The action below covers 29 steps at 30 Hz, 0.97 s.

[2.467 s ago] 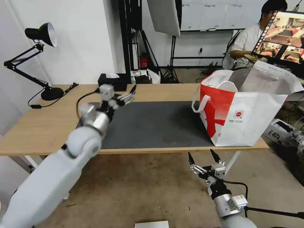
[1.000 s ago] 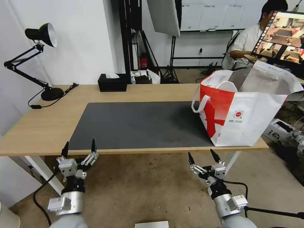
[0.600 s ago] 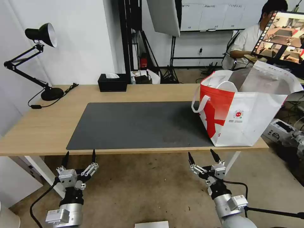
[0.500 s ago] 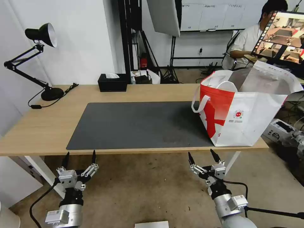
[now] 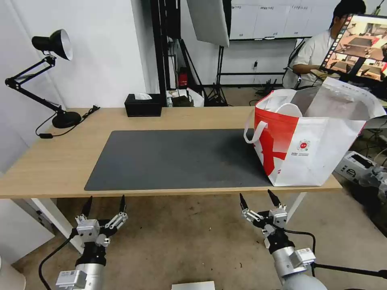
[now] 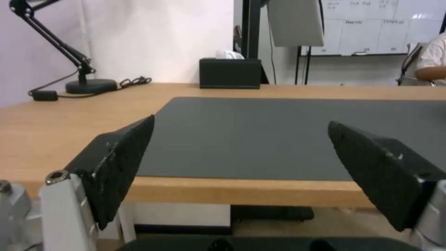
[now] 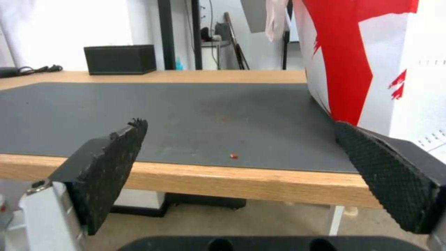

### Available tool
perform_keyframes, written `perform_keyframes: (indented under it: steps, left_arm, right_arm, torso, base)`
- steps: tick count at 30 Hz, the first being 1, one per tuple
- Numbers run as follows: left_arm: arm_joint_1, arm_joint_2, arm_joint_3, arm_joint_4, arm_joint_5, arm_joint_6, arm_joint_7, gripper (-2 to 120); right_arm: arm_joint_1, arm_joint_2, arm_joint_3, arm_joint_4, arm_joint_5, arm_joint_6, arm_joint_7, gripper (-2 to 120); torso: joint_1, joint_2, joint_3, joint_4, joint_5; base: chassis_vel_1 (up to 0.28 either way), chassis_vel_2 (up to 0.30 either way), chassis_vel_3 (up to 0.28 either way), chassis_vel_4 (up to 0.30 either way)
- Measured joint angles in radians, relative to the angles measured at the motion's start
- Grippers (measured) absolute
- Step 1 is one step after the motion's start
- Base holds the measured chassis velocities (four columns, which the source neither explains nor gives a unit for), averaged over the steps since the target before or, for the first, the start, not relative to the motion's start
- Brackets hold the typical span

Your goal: Pick up the trash from the table and place it into the takeout bag.

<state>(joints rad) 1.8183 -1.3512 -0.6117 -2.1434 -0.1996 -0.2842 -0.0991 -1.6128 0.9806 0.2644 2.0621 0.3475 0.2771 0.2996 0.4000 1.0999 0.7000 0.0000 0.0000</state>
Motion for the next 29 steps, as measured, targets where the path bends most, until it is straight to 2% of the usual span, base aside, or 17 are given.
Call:
perform_keyframes:
  steps: [29]
  left_arm:
    - [0.011,-0.003,0.007,0.01,-0.028,0.03,0.019,100]
  right_arm:
    - [0.0,0.0,0.0,0.0,0.0,0.0,0.0,100]
  torso:
    - [0.0,0.0,0.0,0.0,0.0]
  base:
    - [0.0,0.0,0.0,0.0]
